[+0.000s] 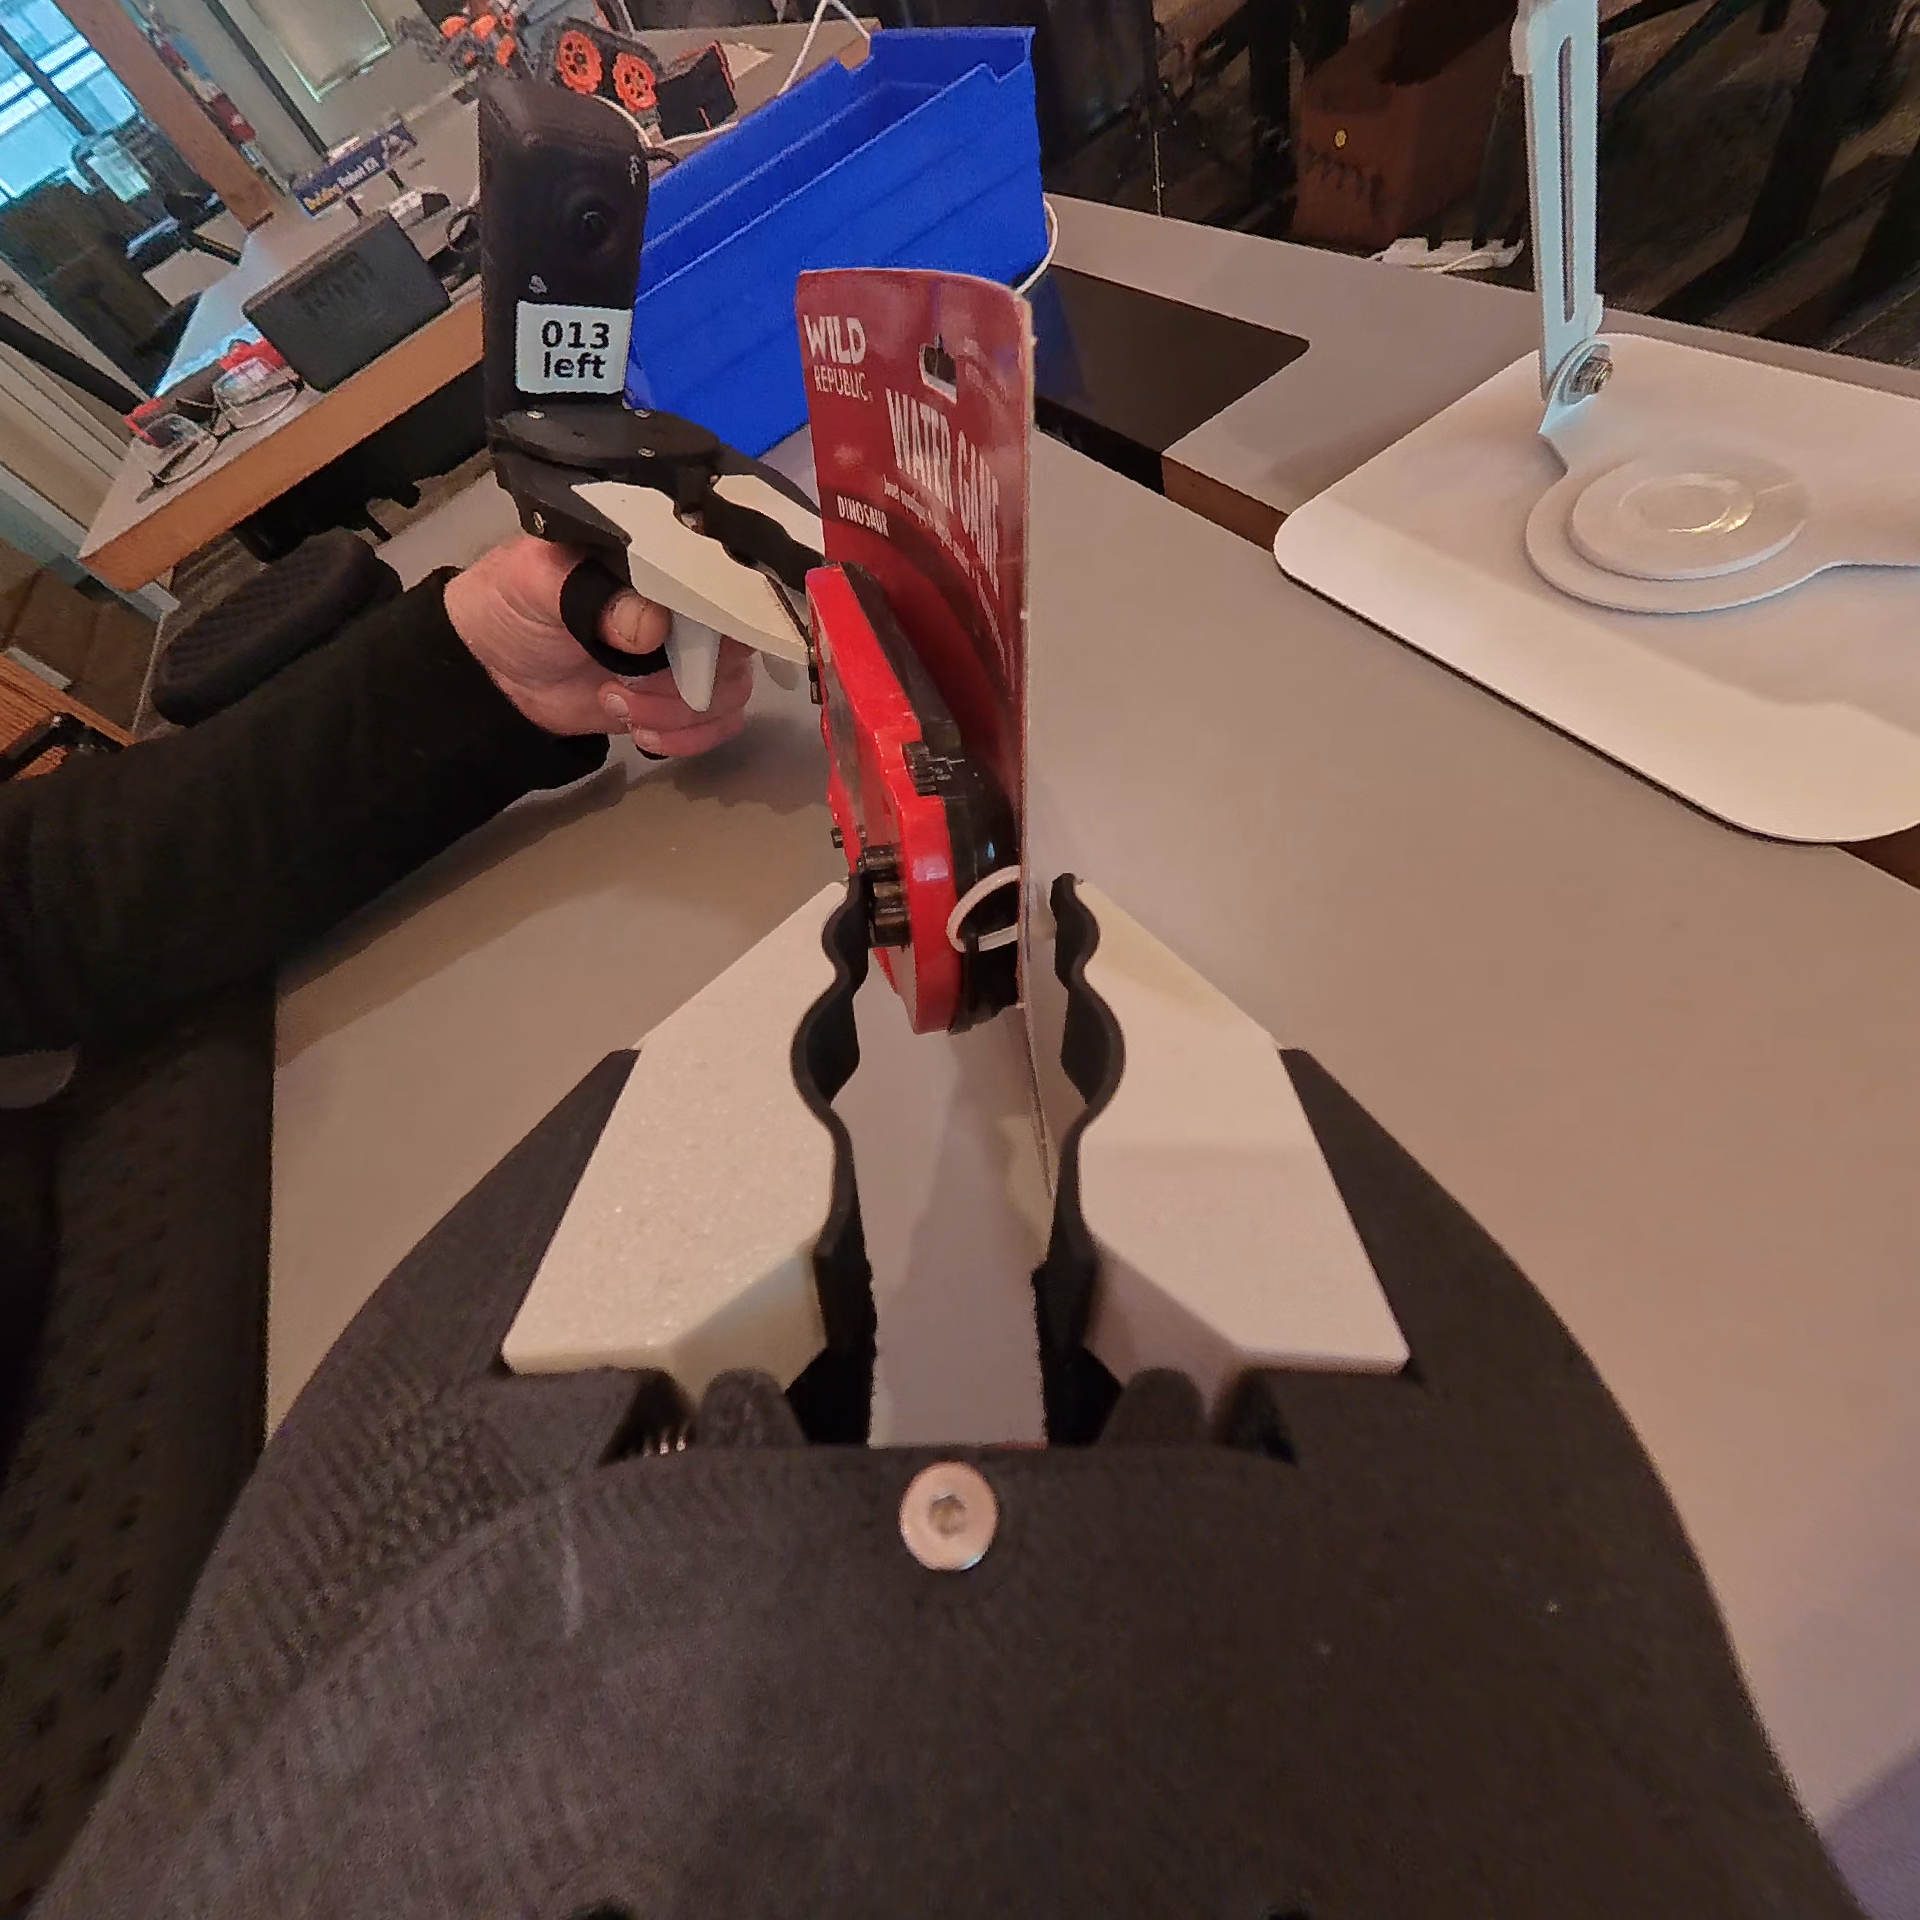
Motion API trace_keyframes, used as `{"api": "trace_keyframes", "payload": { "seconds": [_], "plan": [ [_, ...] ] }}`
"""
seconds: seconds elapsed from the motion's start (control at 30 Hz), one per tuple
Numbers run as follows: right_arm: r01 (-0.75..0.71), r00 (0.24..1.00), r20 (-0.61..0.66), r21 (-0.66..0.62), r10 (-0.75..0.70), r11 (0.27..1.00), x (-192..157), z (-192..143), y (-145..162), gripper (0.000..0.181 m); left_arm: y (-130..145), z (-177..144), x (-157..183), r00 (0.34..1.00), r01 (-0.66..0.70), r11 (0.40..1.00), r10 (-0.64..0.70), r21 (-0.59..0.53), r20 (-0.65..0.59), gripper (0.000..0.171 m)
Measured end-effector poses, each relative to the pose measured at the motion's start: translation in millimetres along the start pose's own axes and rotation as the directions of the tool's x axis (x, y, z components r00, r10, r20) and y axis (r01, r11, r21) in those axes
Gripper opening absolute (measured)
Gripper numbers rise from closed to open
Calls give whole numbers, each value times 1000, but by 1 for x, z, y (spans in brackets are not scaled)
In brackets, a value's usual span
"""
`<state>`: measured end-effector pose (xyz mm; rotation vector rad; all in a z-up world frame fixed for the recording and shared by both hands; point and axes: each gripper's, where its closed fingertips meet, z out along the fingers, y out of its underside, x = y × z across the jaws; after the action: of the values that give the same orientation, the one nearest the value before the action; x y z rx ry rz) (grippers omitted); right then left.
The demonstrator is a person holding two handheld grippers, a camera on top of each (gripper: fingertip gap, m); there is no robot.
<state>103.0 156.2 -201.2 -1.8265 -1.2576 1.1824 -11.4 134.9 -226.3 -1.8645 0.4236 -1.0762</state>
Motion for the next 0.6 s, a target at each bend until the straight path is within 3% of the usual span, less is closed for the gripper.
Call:
{"api": "trace_keyframes", "payload": {
  "seconds": [0.27, 0.6],
  "plan": [
    [-2, 1000, -1, 11, 2, 1000, 0, 1, -1, 33, -4, -1, -1, 1000, 20, 999, -20, 25, 8, 33],
    [-11, 1000, 7, 18, 11, 1000, 2, 1, 0, 34, -6, -2, 0, 1000, 14, 999, -15, 30, 15, 29]
  ]
}}
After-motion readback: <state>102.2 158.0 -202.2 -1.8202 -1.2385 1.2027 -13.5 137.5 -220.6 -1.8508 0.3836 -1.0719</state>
